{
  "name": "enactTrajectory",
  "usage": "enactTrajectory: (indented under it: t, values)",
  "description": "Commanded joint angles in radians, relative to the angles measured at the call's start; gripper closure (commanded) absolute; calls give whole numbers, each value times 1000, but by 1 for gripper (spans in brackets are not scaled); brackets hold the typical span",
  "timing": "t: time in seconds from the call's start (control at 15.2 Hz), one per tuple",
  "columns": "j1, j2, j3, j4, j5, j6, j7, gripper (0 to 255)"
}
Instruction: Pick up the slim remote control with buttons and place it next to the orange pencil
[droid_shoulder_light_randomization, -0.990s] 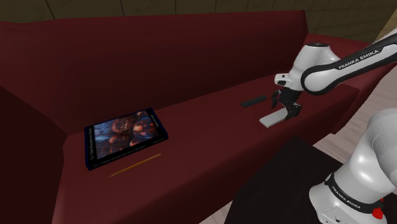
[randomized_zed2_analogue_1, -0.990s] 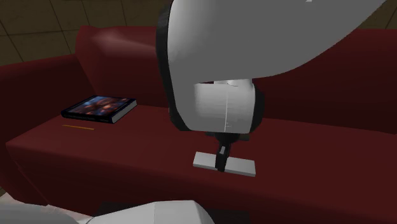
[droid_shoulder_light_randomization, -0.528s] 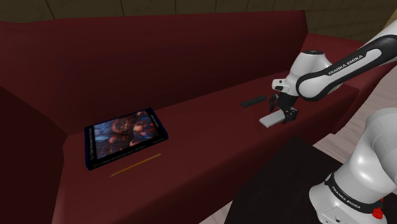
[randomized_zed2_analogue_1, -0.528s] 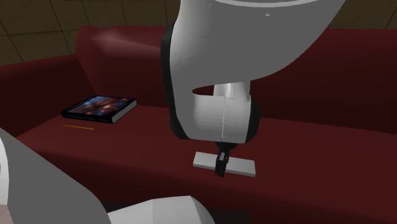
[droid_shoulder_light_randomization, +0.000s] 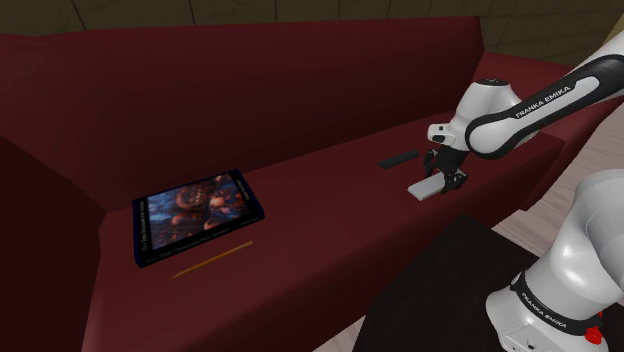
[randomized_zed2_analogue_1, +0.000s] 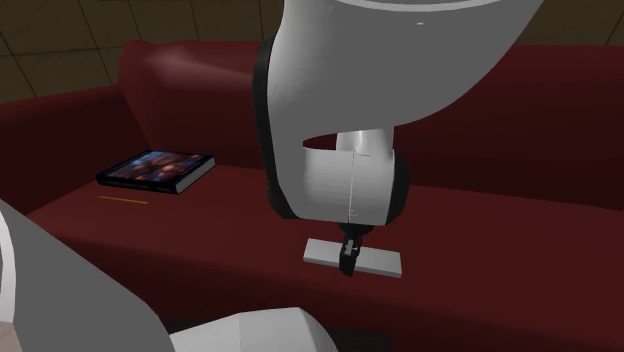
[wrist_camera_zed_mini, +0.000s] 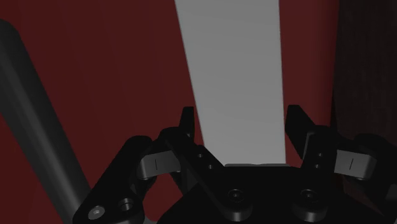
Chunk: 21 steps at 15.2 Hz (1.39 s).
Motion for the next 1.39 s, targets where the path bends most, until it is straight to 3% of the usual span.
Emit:
enactTrajectory:
  t: [0.0, 0.4, 0.79, 1.32]
  values:
    - [1, 2, 0, -1, 0, 3, 0, 255]
    - [1, 3, -1, -1, 0, 4, 0, 255]
    - [-58, -116, 73, 20, -36, -132, 31, 255]
    - [-98, -239, 151, 59, -34, -295, 43, 255]
